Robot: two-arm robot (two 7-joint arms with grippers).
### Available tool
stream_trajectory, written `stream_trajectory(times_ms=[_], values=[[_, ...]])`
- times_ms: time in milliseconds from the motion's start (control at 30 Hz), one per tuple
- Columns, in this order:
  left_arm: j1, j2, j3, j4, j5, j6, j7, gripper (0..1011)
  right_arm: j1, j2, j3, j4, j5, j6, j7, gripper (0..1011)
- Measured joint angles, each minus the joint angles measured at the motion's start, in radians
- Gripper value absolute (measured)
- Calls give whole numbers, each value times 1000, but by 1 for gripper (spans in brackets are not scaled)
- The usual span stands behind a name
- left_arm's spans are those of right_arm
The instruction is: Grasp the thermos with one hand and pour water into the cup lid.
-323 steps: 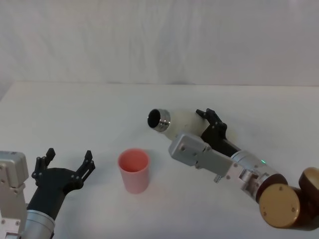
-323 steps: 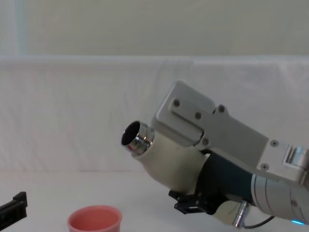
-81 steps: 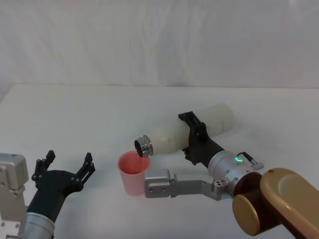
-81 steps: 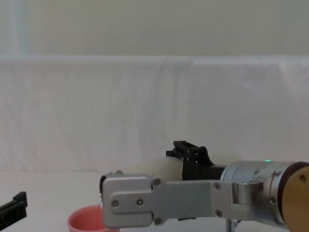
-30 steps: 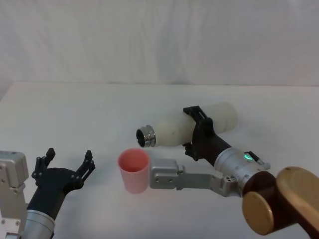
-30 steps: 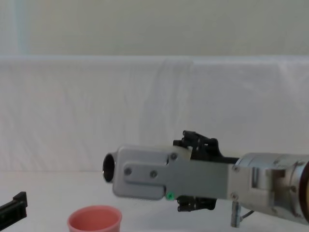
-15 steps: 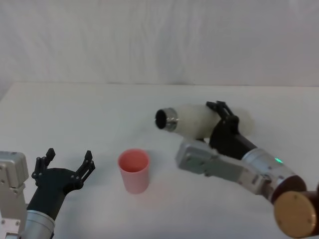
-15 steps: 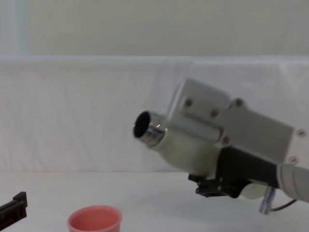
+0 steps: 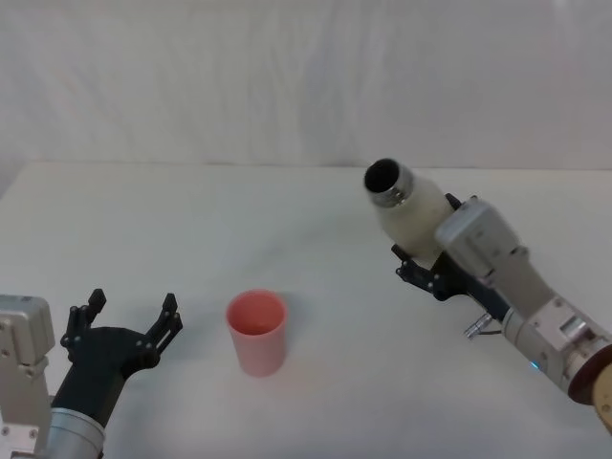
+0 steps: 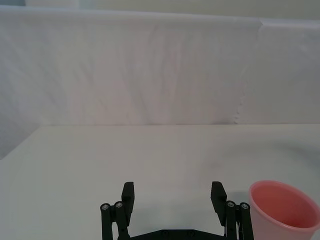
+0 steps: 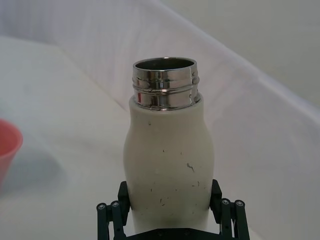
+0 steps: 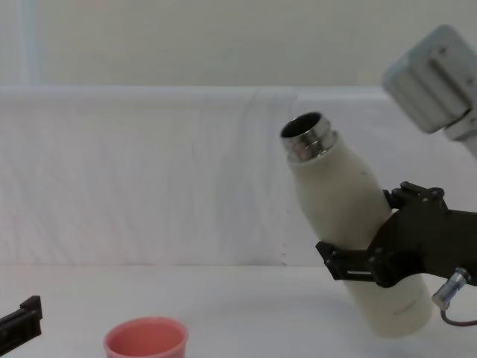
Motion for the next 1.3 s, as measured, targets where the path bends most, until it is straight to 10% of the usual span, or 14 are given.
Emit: stream_trajectory(times_ms=[567,1300], values=[[0,0,0,0,0,0,0,1001,-3,-49,70,46,275,30,52,957],[0,0,0,0,0,0,0,1001,89,-104,38,195,491,88,123,957]])
